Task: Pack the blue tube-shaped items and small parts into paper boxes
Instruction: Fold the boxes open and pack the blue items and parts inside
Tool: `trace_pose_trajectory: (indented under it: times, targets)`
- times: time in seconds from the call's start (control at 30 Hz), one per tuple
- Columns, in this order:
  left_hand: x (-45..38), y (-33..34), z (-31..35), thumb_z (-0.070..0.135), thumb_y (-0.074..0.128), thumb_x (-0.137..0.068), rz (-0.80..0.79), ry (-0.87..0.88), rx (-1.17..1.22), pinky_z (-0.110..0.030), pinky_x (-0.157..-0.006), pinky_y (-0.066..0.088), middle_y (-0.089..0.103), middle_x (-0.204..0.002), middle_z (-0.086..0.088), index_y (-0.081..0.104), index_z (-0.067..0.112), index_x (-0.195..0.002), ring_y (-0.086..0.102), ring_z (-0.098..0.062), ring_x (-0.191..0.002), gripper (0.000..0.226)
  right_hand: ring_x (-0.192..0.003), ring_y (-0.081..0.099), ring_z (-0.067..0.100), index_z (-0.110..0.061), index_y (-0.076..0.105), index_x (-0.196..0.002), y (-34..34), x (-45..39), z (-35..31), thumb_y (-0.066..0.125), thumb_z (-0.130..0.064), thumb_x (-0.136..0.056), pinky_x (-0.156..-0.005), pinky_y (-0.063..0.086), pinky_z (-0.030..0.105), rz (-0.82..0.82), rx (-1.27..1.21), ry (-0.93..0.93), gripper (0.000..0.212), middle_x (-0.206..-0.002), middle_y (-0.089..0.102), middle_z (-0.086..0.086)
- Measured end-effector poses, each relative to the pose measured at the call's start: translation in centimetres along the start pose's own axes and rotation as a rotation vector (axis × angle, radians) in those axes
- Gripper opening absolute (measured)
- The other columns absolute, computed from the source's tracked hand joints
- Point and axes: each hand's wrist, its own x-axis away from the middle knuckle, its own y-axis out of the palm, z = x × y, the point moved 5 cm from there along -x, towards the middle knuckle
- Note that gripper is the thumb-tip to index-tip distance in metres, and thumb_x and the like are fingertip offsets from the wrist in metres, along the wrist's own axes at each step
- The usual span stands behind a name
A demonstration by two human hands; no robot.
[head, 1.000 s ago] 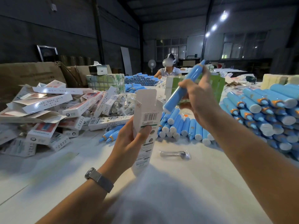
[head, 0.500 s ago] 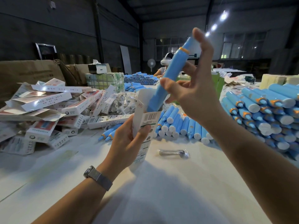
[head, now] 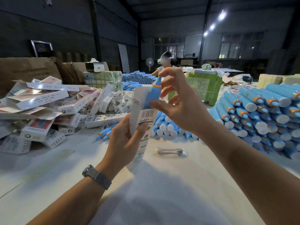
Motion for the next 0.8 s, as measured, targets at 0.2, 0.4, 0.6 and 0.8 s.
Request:
trace_pose_trajectory:
  times: [0.2, 0.4, 0.6, 0.8]
  targets:
    - [0.1, -0.1, 0.1, 0.049, 0.056, -0.088, 0.036, 0.001, -0.031, -0.053, -0.075, 0.057, 0.073, -0.100, 0.000, 0.065, 0.019, -0.111, 0.069, -0.025, -0.090, 0.039, -0.087, 0.061, 0.014, -0.014, 0.063, -0.105, 0.9, 1.0, 0.5, 0.064, -0.027, -0.094, -0.068, 0.052, 0.034, -0.077, 0.136, -0.095, 0.017, -0.100, 0.060, -0.006]
    - [0.2, 0.0, 0.6, 0.047, 0.057, -0.090, 0.053, 0.058, -0.042, -0.053, -0.060, 0.050, 0.065, -0.080, -0.010, 0.064, 0.016, -0.104, 0.060, -0.032, -0.070, 0.035, -0.096, 0.058, 0.020, -0.009, 0.070, -0.101, 1.5, 1.4, 0.4, 0.063, -0.027, -0.094, -0.073, 0.051, 0.044, -0.193, 0.121, -0.120, 0.020, -0.105, 0.058, 0.001]
    - [0.2, -0.2, -0.6, 0.052, 0.053, -0.087, 0.062, -0.004, -0.047, -0.033, -0.079, 0.060, 0.070, -0.109, 0.011, 0.061, 0.017, -0.116, 0.068, -0.011, -0.099, 0.046, -0.076, 0.058, 0.010, -0.027, 0.059, -0.086, -0.3, 1.1, 1.6, 0.067, -0.016, -0.087, -0.064, 0.052, 0.036, 0.053, -0.198, 0.031, 0.013, -0.088, 0.057, -0.006]
    - [0.2, 0.0, -0.4, 0.047, 0.055, -0.085, 0.070, 0.002, 0.033, -0.014, -0.073, 0.051, 0.071, -0.099, 0.026, 0.061, 0.034, -0.105, 0.068, -0.001, -0.091, 0.024, -0.087, 0.057, 0.011, -0.027, 0.058, -0.118, 4.8, 6.2, 7.6, 0.074, -0.028, -0.084, -0.081, 0.048, 0.028, -0.963, 0.341, 0.391, 0.038, -0.097, 0.058, -0.009]
